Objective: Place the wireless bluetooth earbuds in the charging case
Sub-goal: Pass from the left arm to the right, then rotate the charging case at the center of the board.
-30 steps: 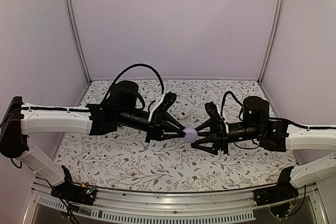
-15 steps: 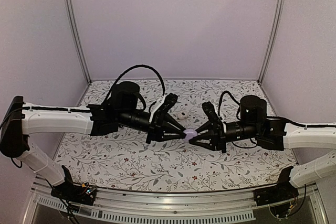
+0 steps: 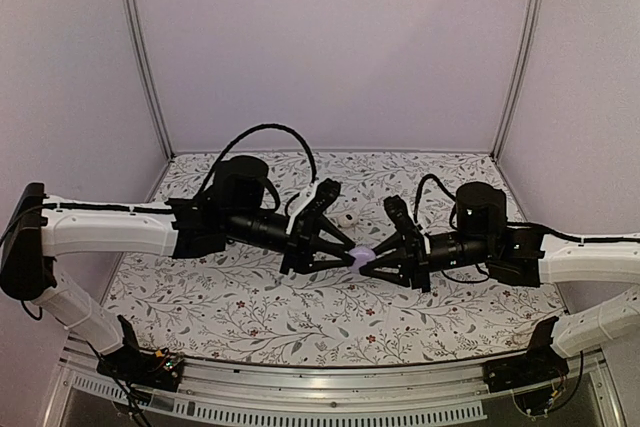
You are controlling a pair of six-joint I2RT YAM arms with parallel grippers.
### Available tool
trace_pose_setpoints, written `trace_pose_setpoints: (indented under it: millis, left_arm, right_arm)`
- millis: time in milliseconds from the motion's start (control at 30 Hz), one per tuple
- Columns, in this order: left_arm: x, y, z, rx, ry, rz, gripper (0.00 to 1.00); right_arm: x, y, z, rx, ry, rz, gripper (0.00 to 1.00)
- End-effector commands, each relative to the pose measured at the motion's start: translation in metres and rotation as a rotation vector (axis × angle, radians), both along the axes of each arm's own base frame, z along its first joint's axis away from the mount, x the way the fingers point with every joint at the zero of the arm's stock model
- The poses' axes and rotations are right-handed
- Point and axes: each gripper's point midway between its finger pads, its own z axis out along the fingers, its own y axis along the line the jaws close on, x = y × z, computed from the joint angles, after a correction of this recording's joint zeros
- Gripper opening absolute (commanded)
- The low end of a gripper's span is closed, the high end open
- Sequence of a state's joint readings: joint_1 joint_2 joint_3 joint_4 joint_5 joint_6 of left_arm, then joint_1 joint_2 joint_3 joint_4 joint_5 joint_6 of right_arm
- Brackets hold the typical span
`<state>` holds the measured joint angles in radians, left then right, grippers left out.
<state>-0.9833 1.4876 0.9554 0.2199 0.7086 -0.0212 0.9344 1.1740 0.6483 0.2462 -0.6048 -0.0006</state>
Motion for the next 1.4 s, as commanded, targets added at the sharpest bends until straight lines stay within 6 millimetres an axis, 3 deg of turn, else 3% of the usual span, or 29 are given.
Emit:
trace_pose_setpoints:
  millis: [0, 300, 567, 933, 1367]
  left_arm:
    - [0.005, -0.006, -0.001, 0.014, -0.018, 0.027, 0.38]
    - [0.015, -0.014, -0.005, 0.046, -0.034, 0.081, 0.4]
    - [0.033, -0.009, 0.005, 0.036, -0.043, 0.176, 0.35]
    - [0.076, 0.011, -0.005, 0.052, 0.059, 0.371, 0.37]
    - [0.05, 0.039, -0.029, 0.058, 0.127, 0.327, 0.39]
  right_arm:
    - [0.006, 0.0, 0.011, 0.012, -0.052, -0.02, 0.07]
    - [0.006, 0.0, 0.009, -0.003, -0.068, -0.013, 0.04]
    - [0.005, -0.005, 0.003, -0.021, -0.102, -0.013, 0.0]
    - [0.003, -0.013, -0.011, -0.013, -0.144, -0.034, 0.0]
    - [0.016, -0.026, -0.035, -0.05, -0.226, -0.142, 0.0]
